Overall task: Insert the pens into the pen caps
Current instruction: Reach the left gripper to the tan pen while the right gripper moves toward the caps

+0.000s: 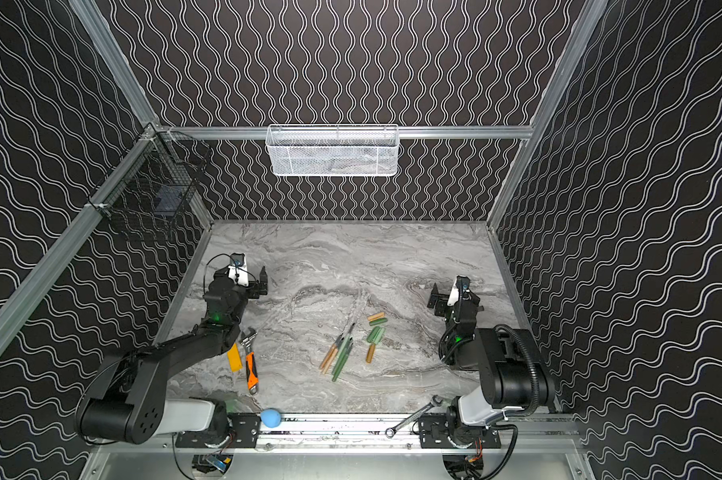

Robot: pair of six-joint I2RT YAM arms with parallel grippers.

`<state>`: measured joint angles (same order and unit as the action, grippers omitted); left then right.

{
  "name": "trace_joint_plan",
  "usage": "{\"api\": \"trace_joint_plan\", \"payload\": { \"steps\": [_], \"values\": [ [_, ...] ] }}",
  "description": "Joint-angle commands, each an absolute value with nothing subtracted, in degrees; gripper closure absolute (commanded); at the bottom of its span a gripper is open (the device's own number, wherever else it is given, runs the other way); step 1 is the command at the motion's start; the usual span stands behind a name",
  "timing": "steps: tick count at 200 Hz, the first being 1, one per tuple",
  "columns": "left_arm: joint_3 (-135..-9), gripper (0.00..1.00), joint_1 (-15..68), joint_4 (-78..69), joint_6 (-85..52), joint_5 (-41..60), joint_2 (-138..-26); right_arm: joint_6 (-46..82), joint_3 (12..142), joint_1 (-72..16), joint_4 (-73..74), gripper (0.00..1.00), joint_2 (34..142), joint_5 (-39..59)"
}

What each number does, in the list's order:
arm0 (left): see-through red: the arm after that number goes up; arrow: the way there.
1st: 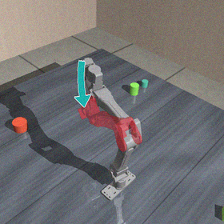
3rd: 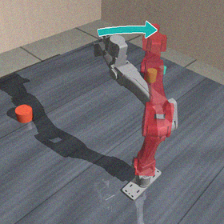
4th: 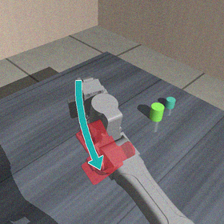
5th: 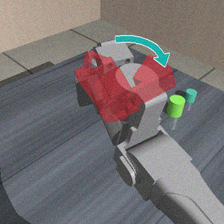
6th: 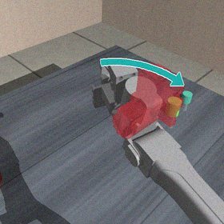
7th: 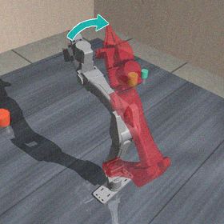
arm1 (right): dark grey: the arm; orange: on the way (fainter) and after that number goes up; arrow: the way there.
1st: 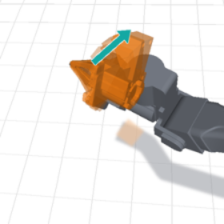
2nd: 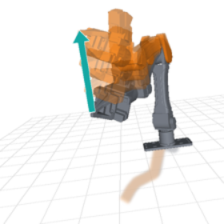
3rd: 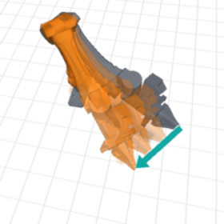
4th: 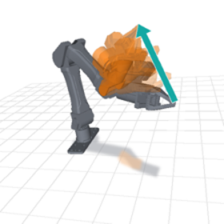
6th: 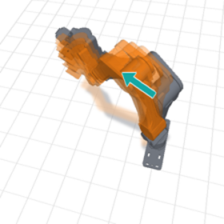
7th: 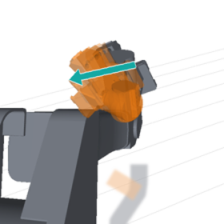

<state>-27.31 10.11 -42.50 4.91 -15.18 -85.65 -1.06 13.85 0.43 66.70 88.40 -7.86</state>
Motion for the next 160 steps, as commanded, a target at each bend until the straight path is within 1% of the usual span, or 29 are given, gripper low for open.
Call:
{"api": "trace_joint_plan", "payload": {
  "steps": [1, 13, 35, 59, 84, 109, 130, 160],
  "values": [
    [-29.76, 0.01, 13.41, -36.23, 5.0, -26.58, -82.99, -1.23, 14.15, 0.4, 69.6, 0.0, 88.42, -7.5],
    [-31.61, 0.01, 16.69, -31.89, 2.38, -33.4, -80.96, -1.08, 14.32, 0.35, 69.25, 0.0, 88.44, -7.11],
    [-36.04, 0.01, 22.35, -18.89, -2.19, -41.66, -77.46, -0.88, 14.5, 0.49, 68.82, 0.0, 88.47, -6.9],
    [-42.22, 0.01, 27.08, 2.3, -14.96, -43.32, -74.54, -0.88, 14.41, 0.55, 68.99, 0.0, 88.34, -6.85],
    [-46.8, 0.01, 31.44, 18.61, -24.62, -40.81, -72.89, -0.8, 14.41, 0.62, 68.92, 0.0, 88.4, -6.7],
    [-48.91, 0.01, 35.72, 27.05, -28.45, -35.78, -71.13, 1.06, 15.87, 3.0, 65.9, 0.0, 88.34, -3.44],
    [-48.98, 0.01, 39.45, 30.3, -29.52, -32.05, -69.32, 0.97, 15.65, 3.87, 66.59, 0.0, 88.49, -2.42],
    [-47.24, 0.01, 43.58, 30.49, -30.52, -26.87, -67.93, 0.38, 15.77, 3.69, 66.22, 0.0, 88.18, -2.24]
  ]
}}
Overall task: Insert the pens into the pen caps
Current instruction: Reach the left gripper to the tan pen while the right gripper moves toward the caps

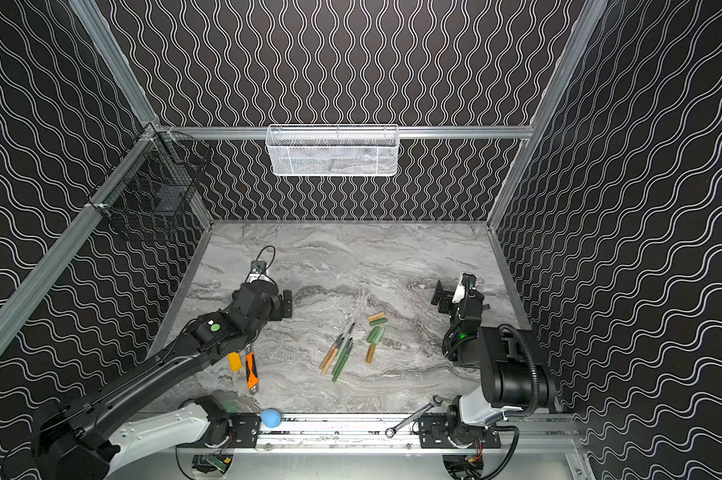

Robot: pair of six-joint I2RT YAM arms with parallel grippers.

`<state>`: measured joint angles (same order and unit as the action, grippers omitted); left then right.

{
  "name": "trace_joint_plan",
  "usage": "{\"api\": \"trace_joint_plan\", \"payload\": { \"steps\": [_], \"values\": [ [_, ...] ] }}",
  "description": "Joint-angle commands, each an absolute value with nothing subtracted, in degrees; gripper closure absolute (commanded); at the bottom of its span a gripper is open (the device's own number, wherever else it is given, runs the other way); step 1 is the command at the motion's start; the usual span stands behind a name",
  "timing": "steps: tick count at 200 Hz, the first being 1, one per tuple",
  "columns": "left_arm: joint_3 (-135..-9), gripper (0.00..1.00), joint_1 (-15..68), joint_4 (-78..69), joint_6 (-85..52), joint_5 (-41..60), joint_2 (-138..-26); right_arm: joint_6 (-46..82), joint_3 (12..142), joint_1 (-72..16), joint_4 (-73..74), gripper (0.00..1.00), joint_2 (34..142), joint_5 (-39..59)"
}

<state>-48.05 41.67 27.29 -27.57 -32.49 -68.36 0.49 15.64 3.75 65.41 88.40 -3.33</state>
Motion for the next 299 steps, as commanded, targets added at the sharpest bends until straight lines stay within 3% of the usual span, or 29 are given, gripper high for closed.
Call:
{"api": "trace_joint_plan", "payload": {
  "steps": [1, 32, 78, 109, 148, 169, 203, 299],
  "values": [
    [-47.09, 0.01, 43.63, 30.45, -30.47, -26.66, -67.98, 0.32, 15.75, 3.69, 66.33, 0.0, 88.21, -2.13],
    [-46.03, 0.01, 46.07, 27.69, -28.84, -19.62, -70.38, -0.95, 18.1, 3.02, 60.34, 0.0, 85.67, -1.53],
    [-44.63, 0.01, 49.49, 23.51, -29.18, -9.74, -76.64, -0.84, 33.28, -1.39, 32.36, 0.01, 83.34, -8.23],
    [-42.35, 0.02, 51.06, 20.55, -30.05, -6.74, -80.12, 4.69, 41.53, -3.08, 18.98, 0.0, 81.83, -1.4],
    [-40.69, 0.15, 51.41, 17.52, -28.63, -1.81, -82.98, 4.54, 50.18, -9.56, 1.51, 0.0, 80.51, -1.69],
    [-40.77, 0.27, 51.42, 17.66, -27.56, -0.64, -85.81, 5.12, 49.87, -11.77, -2.8, 0.0, 77.99, 0.26],
    [-41.34, 0.38, 51.42, 18.09, -26.05, -0.68, -89.5, 5.76, 46.49, -13.83, -6.17, 0.01, 71.87, 3.18],
    [-45.29, 0.51, 51.42, 20.35, -21.8, -1.55, -96.95, 4.83, 45.57, -15.82, -10.11, 0.01, 67.41, 0.79]
  ]
}}
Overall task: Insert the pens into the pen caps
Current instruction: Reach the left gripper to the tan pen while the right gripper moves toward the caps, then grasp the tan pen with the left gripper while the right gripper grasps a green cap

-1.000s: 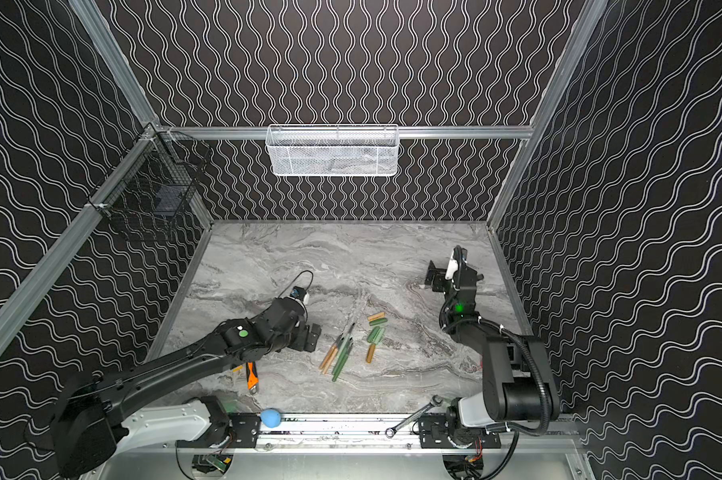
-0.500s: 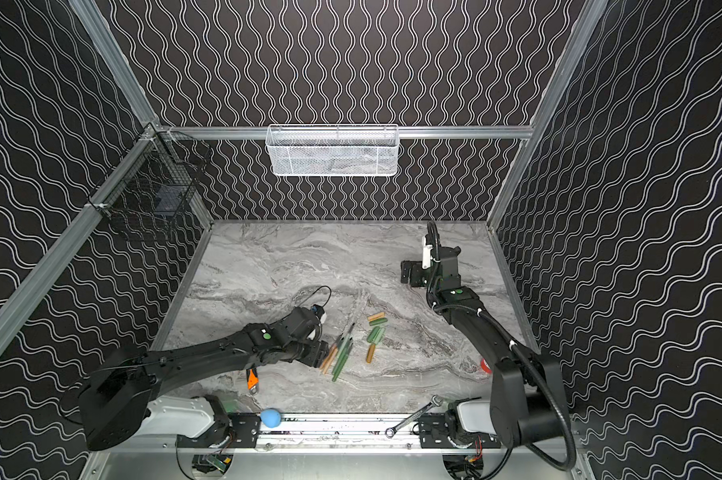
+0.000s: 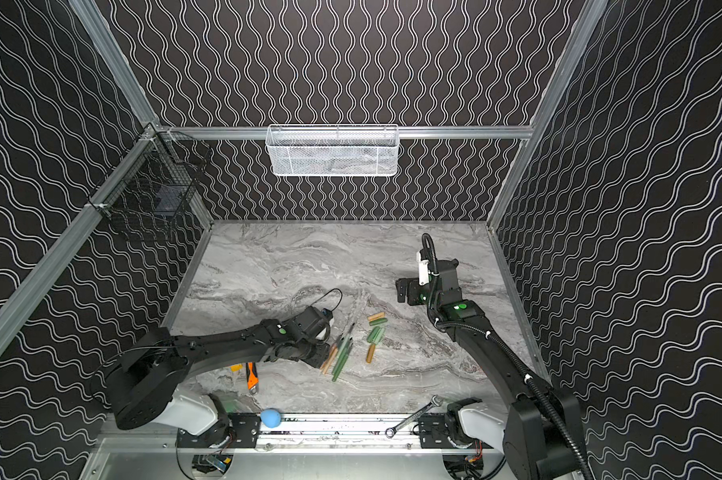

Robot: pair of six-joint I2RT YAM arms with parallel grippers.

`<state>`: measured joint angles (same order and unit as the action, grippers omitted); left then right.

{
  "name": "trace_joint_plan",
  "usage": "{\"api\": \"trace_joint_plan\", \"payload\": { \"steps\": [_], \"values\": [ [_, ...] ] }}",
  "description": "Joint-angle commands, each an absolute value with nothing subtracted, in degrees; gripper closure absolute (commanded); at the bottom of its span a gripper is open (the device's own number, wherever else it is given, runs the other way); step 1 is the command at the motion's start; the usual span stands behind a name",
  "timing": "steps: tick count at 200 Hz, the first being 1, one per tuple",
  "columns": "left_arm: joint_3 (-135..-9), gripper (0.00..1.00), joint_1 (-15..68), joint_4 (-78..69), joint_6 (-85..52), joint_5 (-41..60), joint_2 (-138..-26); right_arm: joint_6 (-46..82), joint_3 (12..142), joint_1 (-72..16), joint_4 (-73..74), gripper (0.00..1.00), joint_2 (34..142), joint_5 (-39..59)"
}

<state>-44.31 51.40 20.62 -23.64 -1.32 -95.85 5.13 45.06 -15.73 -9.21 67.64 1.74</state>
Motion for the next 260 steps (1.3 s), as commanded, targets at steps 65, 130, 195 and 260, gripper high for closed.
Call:
{"api": "trace_joint_plan", "payload": {
  "steps": [65, 130, 195, 260],
  "values": [
    [-46.33, 0.55, 51.42, 21.79, -22.15, -2.33, -98.99, 4.31, 45.61, -15.83, -10.11, 0.01, 67.74, 1.03],
    [-47.1, 0.66, 51.43, 22.4, -22.34, -1.89, -100.98, 4.06, 45.53, -15.82, -10.2, 0.01, 67.76, 1.06],
    [-49.55, 0.78, 51.57, 25.12, -24.56, -5.32, -105.91, 5.43, 46.78, -15.91, -12.58, 0.01, 68.63, 3.49],
    [-50.28, 0.96, 51.75, 25.07, -24.36, -5.73, -106.8, 11.21, 48.4, -16.92, -22.46, 0.0, 72.73, 6.52]
  ]
}}
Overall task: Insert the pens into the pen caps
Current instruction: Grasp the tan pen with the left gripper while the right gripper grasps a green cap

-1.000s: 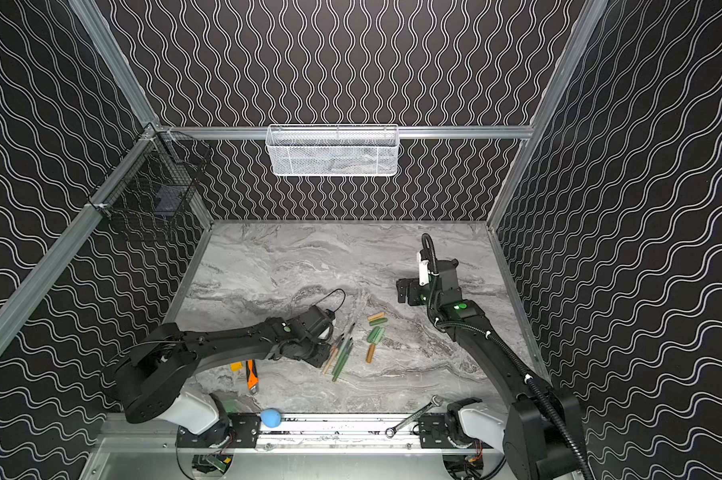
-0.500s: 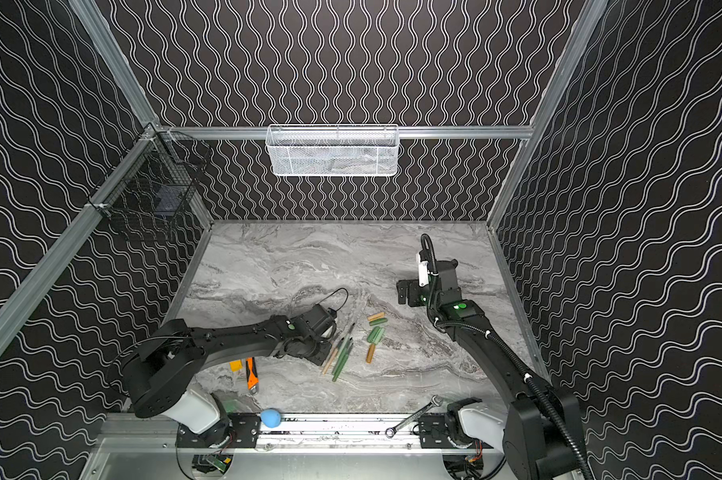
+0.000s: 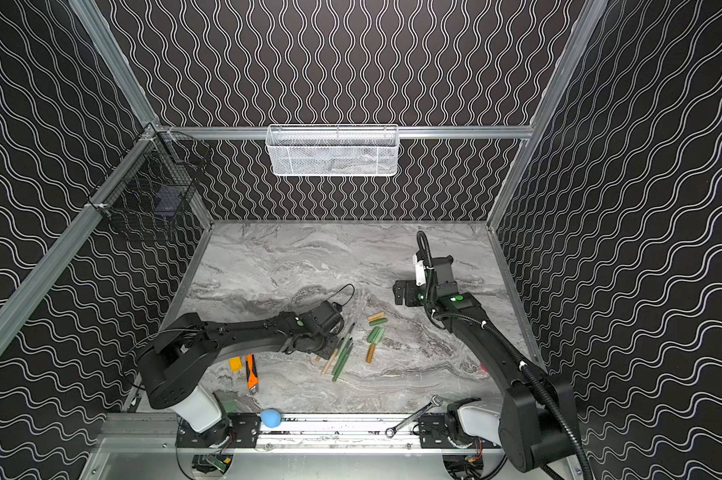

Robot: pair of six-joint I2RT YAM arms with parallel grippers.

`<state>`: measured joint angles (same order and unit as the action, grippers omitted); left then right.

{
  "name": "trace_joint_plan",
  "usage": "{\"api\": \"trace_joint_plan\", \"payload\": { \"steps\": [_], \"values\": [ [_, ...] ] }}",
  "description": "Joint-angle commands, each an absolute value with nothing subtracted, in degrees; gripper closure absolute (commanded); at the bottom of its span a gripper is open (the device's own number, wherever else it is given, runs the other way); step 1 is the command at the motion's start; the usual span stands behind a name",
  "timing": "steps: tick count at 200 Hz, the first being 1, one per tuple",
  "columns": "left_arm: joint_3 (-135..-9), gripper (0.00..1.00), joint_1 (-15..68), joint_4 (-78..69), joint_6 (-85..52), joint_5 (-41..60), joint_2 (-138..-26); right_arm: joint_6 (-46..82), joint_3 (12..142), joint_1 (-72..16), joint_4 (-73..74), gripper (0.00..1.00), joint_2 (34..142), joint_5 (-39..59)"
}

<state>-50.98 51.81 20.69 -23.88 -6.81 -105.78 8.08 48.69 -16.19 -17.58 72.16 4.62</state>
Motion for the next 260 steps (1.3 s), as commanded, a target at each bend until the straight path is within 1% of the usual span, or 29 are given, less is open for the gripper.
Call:
{"api": "trace_joint_plan", "payload": {
  "steps": [1, 12, 43, 69, 101, 122, 138, 173, 201, 219, 236, 260],
  "values": [
    [-50.28, 0.96, 51.76, 25.02, -24.31, -5.68, -106.75, 11.32, 48.28, -16.94, -22.52, 0.0, 72.75, 6.56],
    [-49.98, 1.0, 51.77, 24.94, -24.32, -5.66, -106.17, 12.74, 47.46, -17.68, -22.85, 0.01, 72.93, 7.39],
    [-48.44, 1.0, 51.68, 24.63, -24.63, -7.71, -101.69, 17.57, 44.38, -20.95, -20.97, 0.01, 74.23, 10.34],
    [-47.83, 1.0, 51.68, 25.78, -23.37, -10.3, -95.65, 22.41, 43.86, -21.97, -19.89, 0.08, 77.71, 12.58],
    [-48.73, 1.0, 50.74, 28.64, -21.1, -11.12, -89.5, 25.92, 43.53, -22.84, -16.78, 0.14, 82.25, 15.21],
    [-48.52, 1.0, 49.7, 29.84, -21.23, -10.37, -84.89, 27.46, 44.53, -23.36, -15.73, 0.23, 85.59, 16.67],
    [-48.25, 1.0, 48.45, 30.7, -21.38, -9.01, -81.45, 28.16, 45.79, -23.88, -15.9, 0.31, 88.23, 16.53],
    [-48.55, 1.0, 45.78, 33.57, -21.13, -7.39, -74.17, 28.88, 48.93, -24.67, -15.47, 0.38, 92.5, 15.82],
    [-49.56, 1.0, 44.28, 36.18, -20.3, -7.38, -71.3, 28.66, 52.46, -24.68, -15.56, 0.4, 96.12, 15.97],
    [-49.51, 1.0, 43.43, 36.91, -19.79, -7.49, -69.92, 28.33, 54.63, -26.8, -15.76, 0.42, 98.34, 16.02],
    [-49.26, 1.0, 42.19, 37.27, -19.34, -6.99, -68.83, 27.83, 56.72, -27.73, -17.13, 0.46, 100.29, 15.17],
    [-49.02, 1.0, 40.77, 37.3, -19.06, -6.21, -68.03, 27.43, 56.77, -28.72, -18.5, 0.49, 100.99, 13.05]
  ]
}}
